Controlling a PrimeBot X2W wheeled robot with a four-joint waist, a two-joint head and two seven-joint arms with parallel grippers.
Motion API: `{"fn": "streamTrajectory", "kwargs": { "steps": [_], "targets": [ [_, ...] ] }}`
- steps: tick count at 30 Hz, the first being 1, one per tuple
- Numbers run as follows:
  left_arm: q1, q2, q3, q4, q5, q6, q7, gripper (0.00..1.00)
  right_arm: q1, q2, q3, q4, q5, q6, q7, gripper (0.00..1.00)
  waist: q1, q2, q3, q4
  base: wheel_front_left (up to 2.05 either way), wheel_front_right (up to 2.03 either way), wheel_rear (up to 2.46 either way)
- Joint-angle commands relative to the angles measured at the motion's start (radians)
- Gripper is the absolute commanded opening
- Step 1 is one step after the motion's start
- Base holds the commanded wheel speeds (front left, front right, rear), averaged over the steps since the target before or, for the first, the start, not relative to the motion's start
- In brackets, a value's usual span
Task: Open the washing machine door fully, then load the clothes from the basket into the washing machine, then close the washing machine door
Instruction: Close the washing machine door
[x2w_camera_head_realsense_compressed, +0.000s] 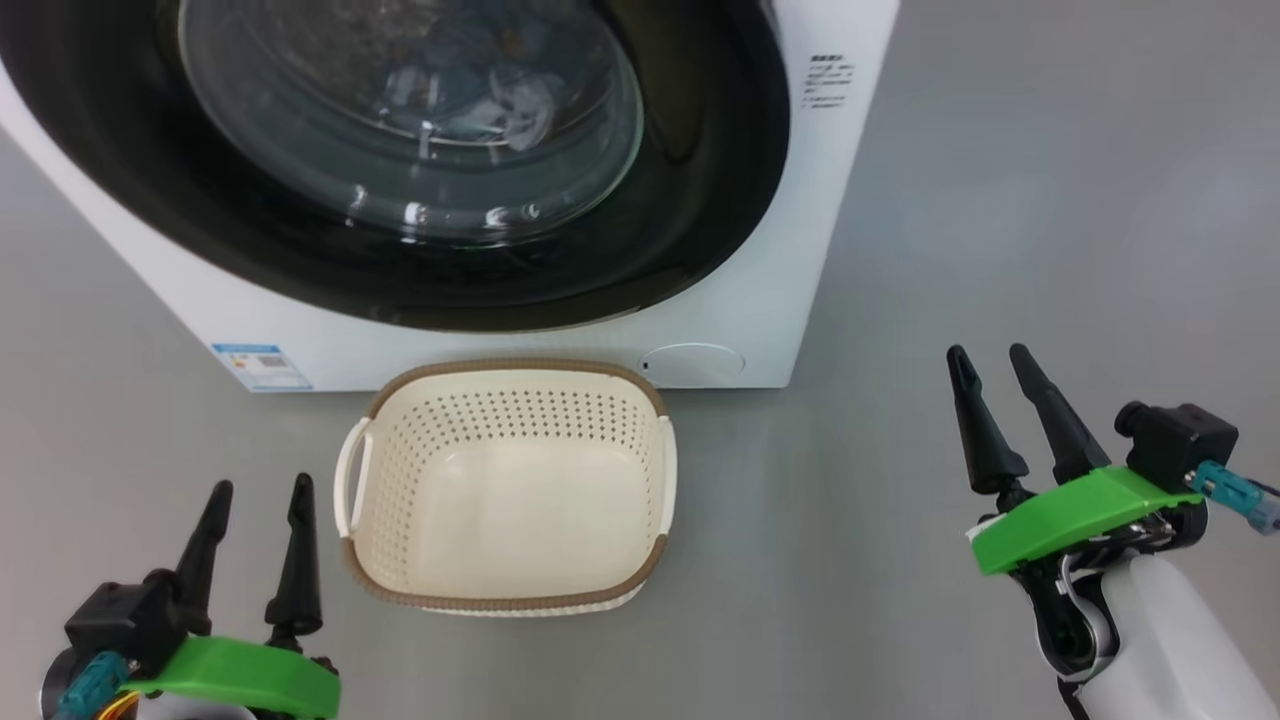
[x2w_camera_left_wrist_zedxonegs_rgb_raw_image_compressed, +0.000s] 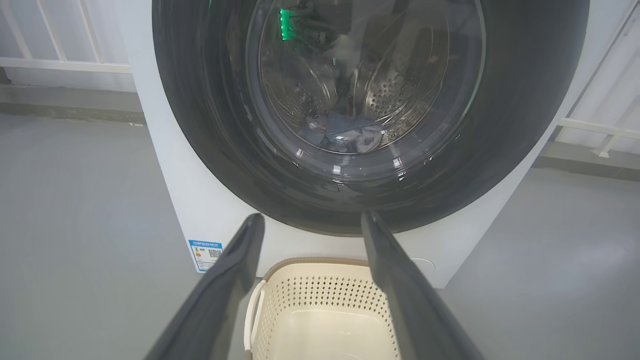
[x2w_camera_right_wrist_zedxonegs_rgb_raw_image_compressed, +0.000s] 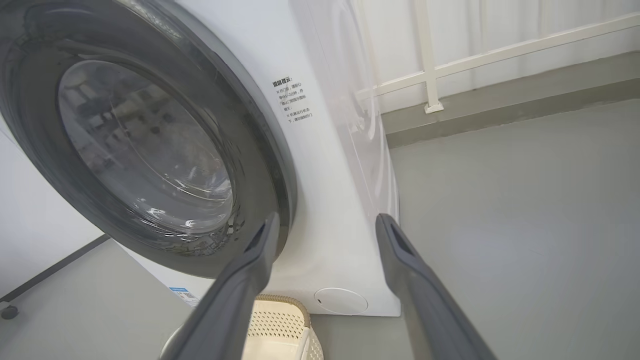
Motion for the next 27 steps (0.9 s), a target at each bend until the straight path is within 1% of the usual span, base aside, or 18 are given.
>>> {"fn": "streamTrajectory", "kwargs": {
  "steps": [1,8,19,27],
  "targets": [
    [0.0,0.029,0.041,-0.017,0.0,-0.002,-0.006,1.0,0.018,0.003,0.012,-0.029,-0.005,-0.002,-0.005,1.0,0.0,-0.0001,-0.028,-0.03,0.0,0.0,0.0],
    [0.023,0.033,0.053,-0.01,0.005,-0.002,-0.006,1.0,0.058,-0.012,-0.006,-0.036,-0.005,-0.002,-0.005,1.0,0.0,-0.0001,-0.056,-0.065,0.0,0.0,0.0],
    [0.047,0.04,0.053,0.012,-0.001,-0.002,-0.006,1.0,0.125,-0.031,-0.036,-0.054,-0.003,-0.002,-0.005,1.0,0.0,-0.0001,-0.089,-0.085,0.0,0.0,0.0],
    [0.066,0.042,0.068,0.014,0.015,-0.002,-0.006,1.0,0.172,-0.041,-0.064,-0.061,-0.007,-0.002,-0.005,1.0,0.0,-0.0001,-0.105,-0.104,0.0,0.0,0.0]
  ]
}}
